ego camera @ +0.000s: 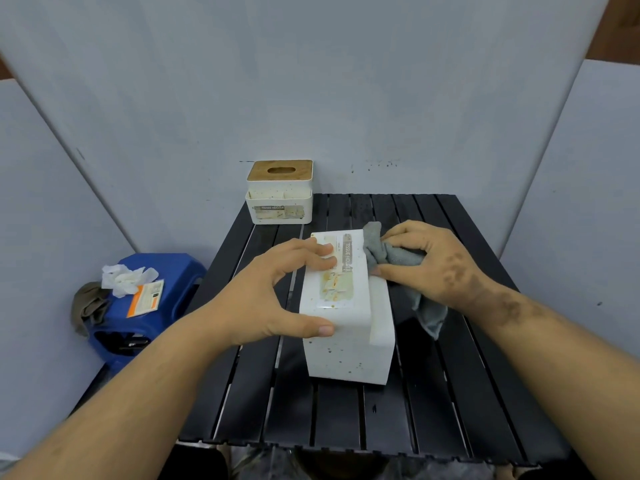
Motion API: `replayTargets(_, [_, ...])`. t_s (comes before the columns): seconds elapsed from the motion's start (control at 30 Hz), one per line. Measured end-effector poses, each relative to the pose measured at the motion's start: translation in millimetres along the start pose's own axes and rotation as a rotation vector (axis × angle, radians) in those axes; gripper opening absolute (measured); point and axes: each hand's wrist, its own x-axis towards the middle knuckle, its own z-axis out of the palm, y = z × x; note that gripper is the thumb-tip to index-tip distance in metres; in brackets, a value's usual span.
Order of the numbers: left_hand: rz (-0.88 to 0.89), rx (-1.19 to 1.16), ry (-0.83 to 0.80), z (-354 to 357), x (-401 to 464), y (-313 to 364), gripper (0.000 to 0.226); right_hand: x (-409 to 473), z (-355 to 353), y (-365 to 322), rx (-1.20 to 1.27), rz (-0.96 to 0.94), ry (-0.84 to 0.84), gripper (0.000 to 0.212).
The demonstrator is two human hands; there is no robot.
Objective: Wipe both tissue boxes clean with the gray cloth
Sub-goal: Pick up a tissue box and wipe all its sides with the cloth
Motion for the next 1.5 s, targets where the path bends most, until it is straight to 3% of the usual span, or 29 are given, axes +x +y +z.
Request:
replayTargets(0.2, [-0.007, 0.011, 0.02, 1.1, -0.2, -1.8, 0.075, 4.4, 11.2, 2.5, 0.018, 0.02, 0.019, 0.02])
replayTargets(0.4, [0.0, 0.014, 0.036, 5.4, -1.6, -1.6, 0.074, -1.9, -35.4, -19.8, 0.044, 0.121, -0.299, 0.018])
replayTargets(0.6, [0.04, -0.016, 0.084, 12.4, -10.3, 1.7, 0.079, -8.1, -40.1, -39.4, 0.156, 0.135, 0.025, 0.033])
replayTargets(0.67, [0.073, 0.036, 0.142, 13.9, -15.3, 0.6, 0.071, -9.6, -28.9, -45.9, 0.061, 0.05, -0.012, 0.046])
replayTargets(0.77, [0.157, 0.151, 0.248, 15.6, -23.6, -5.4, 0.053, -10.5, -12.8, -52.0, -0.103, -0.087, -0.12, 0.047])
replayTargets(0.97, [0.237, 0.175, 0.416, 25.0, -32.4, -11.7, 0.041, -5.0, -9.5, -51.3, -0.116, -0.037, -0.157, 0.047])
replayTargets(1.17, [0.27, 0.025, 0.421, 34.2, -31.6, -12.7, 0.034, 9.1, -3.7, -43.4, -0.102, 0.05, -0.015, 0.034])
replayTargets(1.33, [0.287, 0.01, 0.422, 33.3, -30.1, -10.6, 0.035, 10.3, -2.5, -54.4, -0.092, -0.051, -0.169, 0.032])
replayTargets(1.43, [0.291, 0.001, 0.42, 33.7, -28.6, -9.2, 0.035, 19.3, 1.9, -48.0, -0.091, 0.049, -0.019, 0.029])
replayTargets(1.5, [0.293, -0.012, 0.42, 33.8, -28.5, -9.2, 0.034, 22.0, 9.4, -51.4, -0.123, 0.04, -0.018, 0.029])
